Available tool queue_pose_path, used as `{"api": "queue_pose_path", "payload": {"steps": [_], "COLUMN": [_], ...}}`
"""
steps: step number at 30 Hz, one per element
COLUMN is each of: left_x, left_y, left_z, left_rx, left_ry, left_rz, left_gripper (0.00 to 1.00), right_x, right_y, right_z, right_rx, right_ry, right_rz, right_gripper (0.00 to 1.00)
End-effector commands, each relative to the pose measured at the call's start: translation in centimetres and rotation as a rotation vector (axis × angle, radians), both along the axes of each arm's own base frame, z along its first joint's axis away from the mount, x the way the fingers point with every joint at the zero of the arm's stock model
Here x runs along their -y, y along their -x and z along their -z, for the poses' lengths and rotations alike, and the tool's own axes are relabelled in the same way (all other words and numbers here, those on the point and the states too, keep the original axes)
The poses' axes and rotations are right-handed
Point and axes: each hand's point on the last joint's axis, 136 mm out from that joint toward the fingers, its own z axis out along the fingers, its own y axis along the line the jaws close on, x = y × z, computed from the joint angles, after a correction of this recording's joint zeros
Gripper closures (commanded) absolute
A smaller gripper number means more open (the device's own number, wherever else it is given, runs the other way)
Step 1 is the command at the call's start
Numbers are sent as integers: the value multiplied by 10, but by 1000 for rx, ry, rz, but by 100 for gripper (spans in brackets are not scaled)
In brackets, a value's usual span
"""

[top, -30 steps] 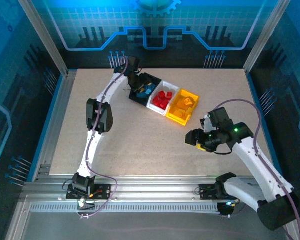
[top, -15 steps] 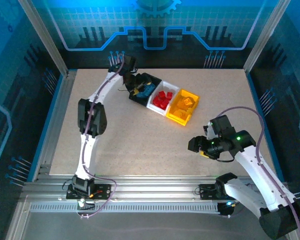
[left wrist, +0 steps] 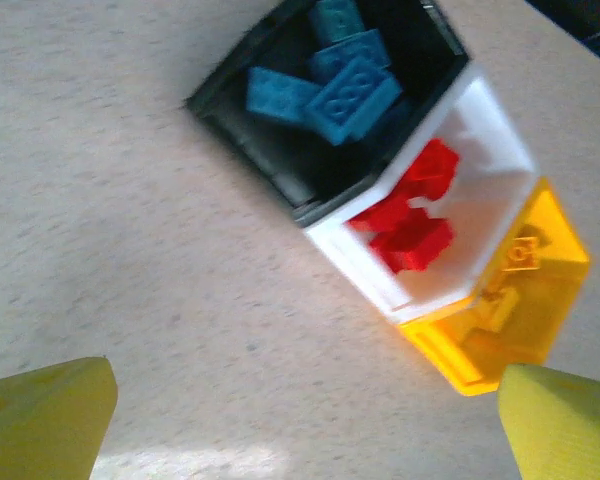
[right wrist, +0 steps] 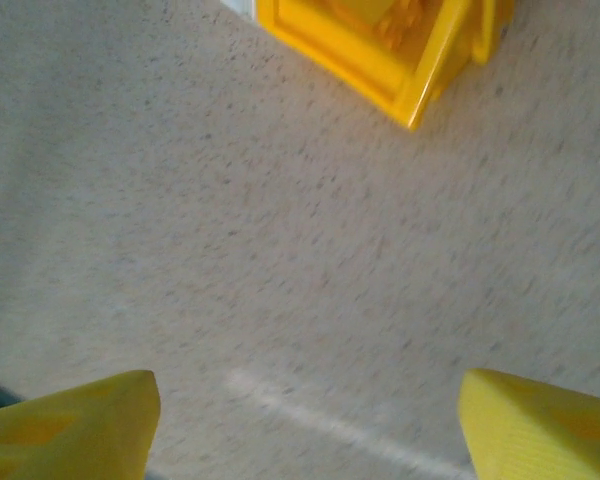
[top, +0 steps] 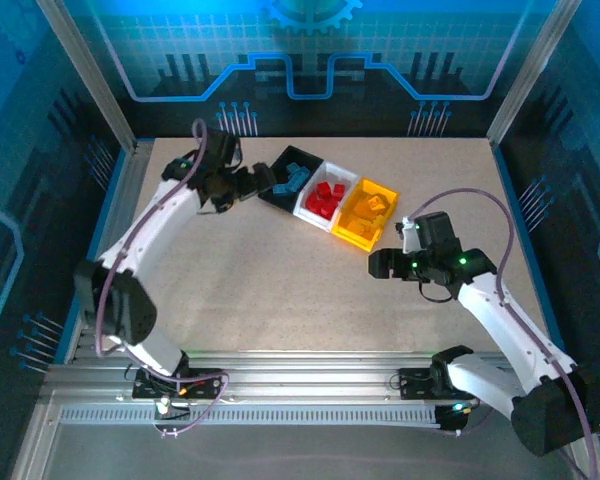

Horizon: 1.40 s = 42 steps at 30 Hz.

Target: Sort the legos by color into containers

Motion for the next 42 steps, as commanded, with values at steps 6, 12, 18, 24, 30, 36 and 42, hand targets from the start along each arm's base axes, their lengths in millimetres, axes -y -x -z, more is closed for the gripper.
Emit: {"api": "queue_pose_path", "payload": {"steps": [6, 12, 18, 24, 30, 36, 42], "left_x": [-80, -144, -178, -214, -197, -167, -132], "left_y": [54, 79, 88, 74, 35, -2, -9], "left_z": [24, 45, 64, 90, 113, 111, 119], "left_rx": [173, 317, 359, 455, 478, 553, 603], "left_ry": [-364, -532, -572, -562, -497, -466, -471], "left_rz": [-74, -234, -251, -304, -213, -123, 48], "left_gripper": [1, 1, 1, 1, 1, 1, 1], "right_x": [45, 81, 102, 87, 89, 88, 87], "right_y": [-74, -120, -147, -152, -149, -150, -149], "right_z": [-18, 20, 32, 49, 55, 55, 54], "right_rx": [355, 465, 590, 667, 680, 675, 683], "right_ry": [263, 236, 228, 252, 265, 268, 266], "right_rz": [-11, 104, 157, 107, 130, 124, 120], "right_gripper": [12, 12, 13, 14, 13, 12, 12]}}
